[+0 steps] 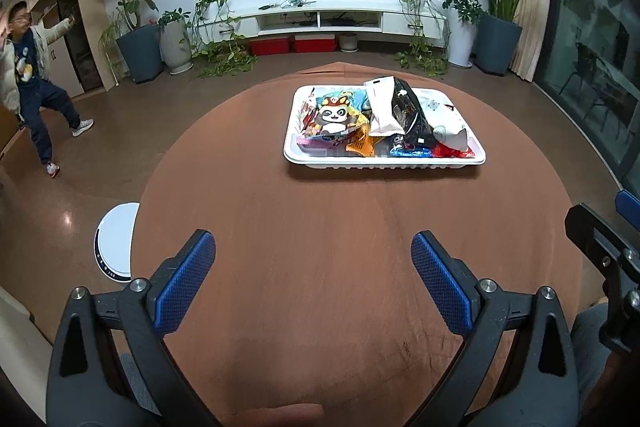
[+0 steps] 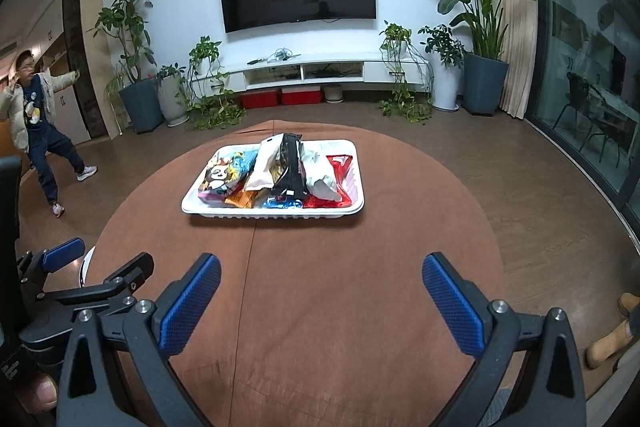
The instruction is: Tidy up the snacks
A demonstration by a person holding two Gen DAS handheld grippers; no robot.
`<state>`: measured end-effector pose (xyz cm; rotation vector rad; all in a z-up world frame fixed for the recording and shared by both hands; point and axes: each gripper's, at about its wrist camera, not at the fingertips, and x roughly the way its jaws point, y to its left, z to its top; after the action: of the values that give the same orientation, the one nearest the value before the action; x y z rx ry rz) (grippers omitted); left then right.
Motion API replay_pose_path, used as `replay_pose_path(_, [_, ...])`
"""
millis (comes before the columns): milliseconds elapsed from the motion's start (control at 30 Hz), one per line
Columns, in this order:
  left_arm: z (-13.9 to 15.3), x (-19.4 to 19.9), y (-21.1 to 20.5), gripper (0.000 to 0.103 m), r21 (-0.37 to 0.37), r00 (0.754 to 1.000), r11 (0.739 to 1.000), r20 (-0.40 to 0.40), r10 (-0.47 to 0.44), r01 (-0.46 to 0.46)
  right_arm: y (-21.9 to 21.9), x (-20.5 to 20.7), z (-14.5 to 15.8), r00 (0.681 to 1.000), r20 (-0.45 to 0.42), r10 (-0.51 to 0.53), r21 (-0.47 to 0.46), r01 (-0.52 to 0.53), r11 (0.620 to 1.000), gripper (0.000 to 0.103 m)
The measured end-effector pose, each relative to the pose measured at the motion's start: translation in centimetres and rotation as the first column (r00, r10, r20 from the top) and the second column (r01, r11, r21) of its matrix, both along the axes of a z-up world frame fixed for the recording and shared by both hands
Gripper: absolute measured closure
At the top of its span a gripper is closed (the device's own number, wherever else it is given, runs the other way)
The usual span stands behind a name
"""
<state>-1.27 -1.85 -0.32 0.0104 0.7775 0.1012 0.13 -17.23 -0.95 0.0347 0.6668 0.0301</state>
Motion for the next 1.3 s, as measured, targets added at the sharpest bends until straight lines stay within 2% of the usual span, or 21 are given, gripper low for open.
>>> replay_pose_path(1300, [-1.5,-0.2,-0.6,0.003,0.009,1.000,1.000,-0.030,-0.005,0.006,0.0,-1.3,-1.2,0.999,-0.040,0.011,-0.002,-0.011,1.000,0.000])
